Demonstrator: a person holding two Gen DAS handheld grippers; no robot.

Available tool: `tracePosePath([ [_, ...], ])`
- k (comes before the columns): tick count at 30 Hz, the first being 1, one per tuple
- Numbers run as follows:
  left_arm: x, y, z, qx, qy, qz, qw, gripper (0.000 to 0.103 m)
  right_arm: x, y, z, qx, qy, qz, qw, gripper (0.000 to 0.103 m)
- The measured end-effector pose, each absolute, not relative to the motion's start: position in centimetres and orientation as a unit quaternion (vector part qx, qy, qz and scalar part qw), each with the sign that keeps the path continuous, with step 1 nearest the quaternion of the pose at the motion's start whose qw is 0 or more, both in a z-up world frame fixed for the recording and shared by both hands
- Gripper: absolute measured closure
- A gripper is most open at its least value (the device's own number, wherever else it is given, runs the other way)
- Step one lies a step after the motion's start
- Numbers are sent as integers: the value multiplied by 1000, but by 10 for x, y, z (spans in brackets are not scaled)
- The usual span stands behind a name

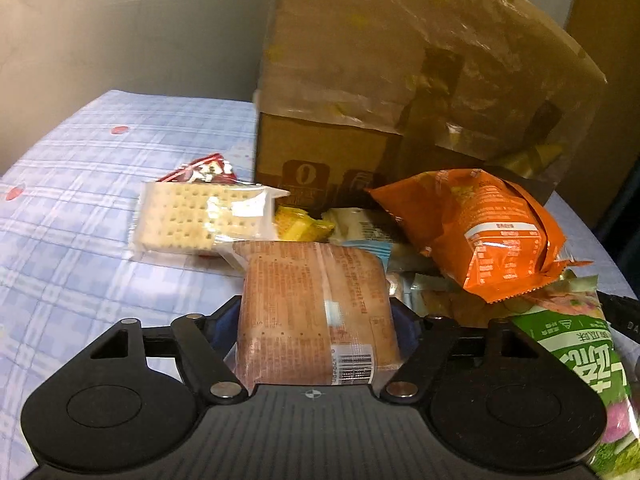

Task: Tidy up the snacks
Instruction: 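Grasp the orange-printed cracker pack with the left tool while the right tool holds the gold packet, then carry the cracker pack and gold packet over the box and release them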

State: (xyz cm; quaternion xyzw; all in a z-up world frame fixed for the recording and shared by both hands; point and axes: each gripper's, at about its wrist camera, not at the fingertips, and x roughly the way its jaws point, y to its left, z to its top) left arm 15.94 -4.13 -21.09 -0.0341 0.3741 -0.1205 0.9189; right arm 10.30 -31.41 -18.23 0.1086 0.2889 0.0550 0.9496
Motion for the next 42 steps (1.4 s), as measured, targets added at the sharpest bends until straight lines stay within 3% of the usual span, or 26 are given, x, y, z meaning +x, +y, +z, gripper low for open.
tracePosePath([
  [20, 139, 0, -168, -92, 333, -125, 930, 27, 84, -339, -155, 183, 225, 35, 956, 102],
  [42, 153, 8, -43, -70, 201, -145, 966, 27, 91, -336, -1, 129, 64, 99, 985, 102],
])
